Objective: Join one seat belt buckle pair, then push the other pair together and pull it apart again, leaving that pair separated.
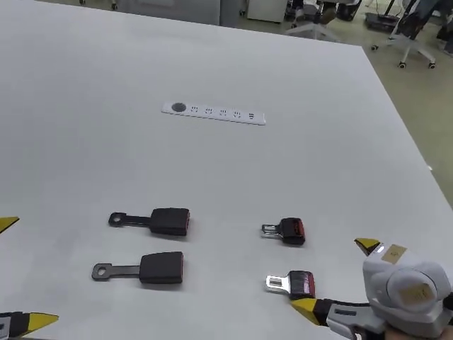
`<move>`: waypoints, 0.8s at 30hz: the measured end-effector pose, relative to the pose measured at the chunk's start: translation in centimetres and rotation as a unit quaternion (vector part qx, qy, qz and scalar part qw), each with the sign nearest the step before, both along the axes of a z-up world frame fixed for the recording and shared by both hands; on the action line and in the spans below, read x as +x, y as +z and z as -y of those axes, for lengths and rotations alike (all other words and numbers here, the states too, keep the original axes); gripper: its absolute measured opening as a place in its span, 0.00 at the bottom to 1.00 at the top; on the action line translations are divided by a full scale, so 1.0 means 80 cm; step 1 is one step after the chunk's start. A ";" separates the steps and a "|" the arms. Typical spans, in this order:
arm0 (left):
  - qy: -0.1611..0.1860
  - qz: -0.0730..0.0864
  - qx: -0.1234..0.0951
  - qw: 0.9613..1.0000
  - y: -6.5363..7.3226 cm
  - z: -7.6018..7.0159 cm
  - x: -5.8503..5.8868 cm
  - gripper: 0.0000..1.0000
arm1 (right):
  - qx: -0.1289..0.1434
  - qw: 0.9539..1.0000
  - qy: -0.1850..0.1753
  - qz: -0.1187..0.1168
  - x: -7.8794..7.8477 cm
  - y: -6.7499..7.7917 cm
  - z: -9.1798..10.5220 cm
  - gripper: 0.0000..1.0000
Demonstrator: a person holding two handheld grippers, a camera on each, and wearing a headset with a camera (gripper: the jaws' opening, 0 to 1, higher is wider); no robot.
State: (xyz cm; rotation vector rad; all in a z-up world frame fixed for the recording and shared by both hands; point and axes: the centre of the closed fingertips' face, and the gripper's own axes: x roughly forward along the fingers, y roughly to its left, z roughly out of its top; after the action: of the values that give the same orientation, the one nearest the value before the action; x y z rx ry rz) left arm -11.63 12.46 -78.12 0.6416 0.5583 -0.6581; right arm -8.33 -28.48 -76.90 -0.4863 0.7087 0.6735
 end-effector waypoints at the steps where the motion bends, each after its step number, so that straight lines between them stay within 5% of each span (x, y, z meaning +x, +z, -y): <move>1: -0.001 -0.001 0.001 1.000 -0.001 0.000 0.000 1.00 | -0.002 1.000 -0.001 0.000 0.000 0.000 0.001 0.93; 24: 0.008 -0.004 0.003 1.000 -0.001 -0.002 -0.001 1.00 | 0.009 1.000 0.015 0.005 -0.003 0.009 -0.011 0.84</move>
State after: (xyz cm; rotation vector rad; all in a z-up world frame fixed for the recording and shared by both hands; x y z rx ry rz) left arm -11.67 12.64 -78.20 0.6408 0.5726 -0.6444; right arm -8.57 -27.57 -76.18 -0.4848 0.6863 0.7038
